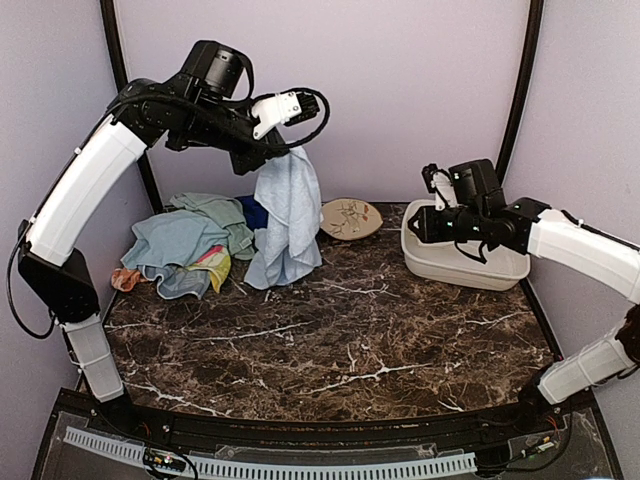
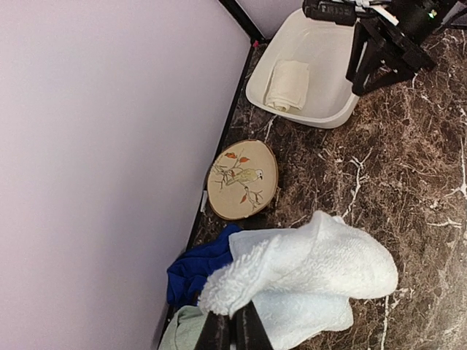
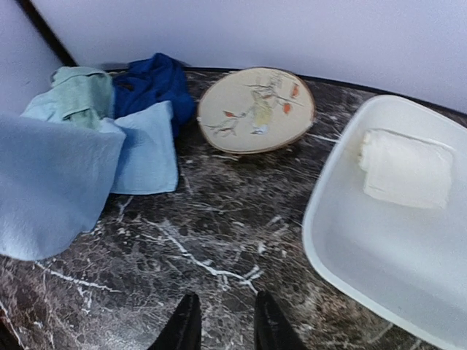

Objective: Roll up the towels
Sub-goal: Pick up the towel from the towel pile, then flatten out the towel at the center of the board.

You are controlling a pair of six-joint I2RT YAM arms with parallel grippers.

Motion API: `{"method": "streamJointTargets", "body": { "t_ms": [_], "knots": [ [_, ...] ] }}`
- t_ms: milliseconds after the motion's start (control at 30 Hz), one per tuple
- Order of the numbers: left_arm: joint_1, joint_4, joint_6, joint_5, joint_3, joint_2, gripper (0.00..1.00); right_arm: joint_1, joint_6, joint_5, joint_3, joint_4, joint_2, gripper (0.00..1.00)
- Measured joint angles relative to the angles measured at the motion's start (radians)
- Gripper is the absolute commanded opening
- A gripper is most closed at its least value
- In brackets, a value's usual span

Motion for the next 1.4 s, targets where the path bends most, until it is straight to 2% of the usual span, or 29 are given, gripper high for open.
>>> {"method": "streamJointTargets", "body": {
  "t_ms": [200,400,633,900,967,1100,1133,1300,1367,1400],
  "knots": [
    [-0.014,0.055,0.024,-0.013,-0.05,-0.056,0.0,0.116,-0.012,-0.223,-0.125,0.264,0.0,0.53],
    [-0.019,0.065,0.036,-0.031,-0.079,-0.06,0.0,0.208,-0.012,-0.419,-0.1,0.529,0.14,0.54],
    [-0.02,0.067,0.048,-0.046,-0.096,-0.063,0.0,0.227,0.035,-0.605,-0.068,0.788,0.322,0.53],
    [-0.024,0.071,0.059,-0.056,-0.147,-0.076,0.0,0.224,0.122,-0.734,-0.031,0.97,0.395,0.39],
    [-0.025,0.073,0.063,-0.06,-0.151,-0.079,0.0,0.22,0.161,-0.765,-0.027,1.035,0.407,0.3],
    [-0.026,0.088,0.073,-0.069,-0.176,-0.096,0.0,0.214,0.219,-0.803,-0.026,1.102,0.421,0.03],
    [-0.026,0.09,0.074,-0.071,-0.181,-0.1,0.0,0.212,0.221,-0.806,-0.025,1.104,0.422,0.0],
    [-0.026,0.119,0.093,-0.099,-0.222,-0.122,0.0,0.177,0.21,-0.792,-0.025,1.027,0.398,0.0],
    [-0.026,0.134,0.106,-0.116,-0.235,-0.127,0.0,0.152,0.146,-0.75,-0.022,0.914,0.348,0.0],
    [-0.026,0.142,0.109,-0.121,-0.238,-0.128,0.0,0.142,0.093,-0.697,-0.008,0.803,0.295,0.0]
  ]
}}
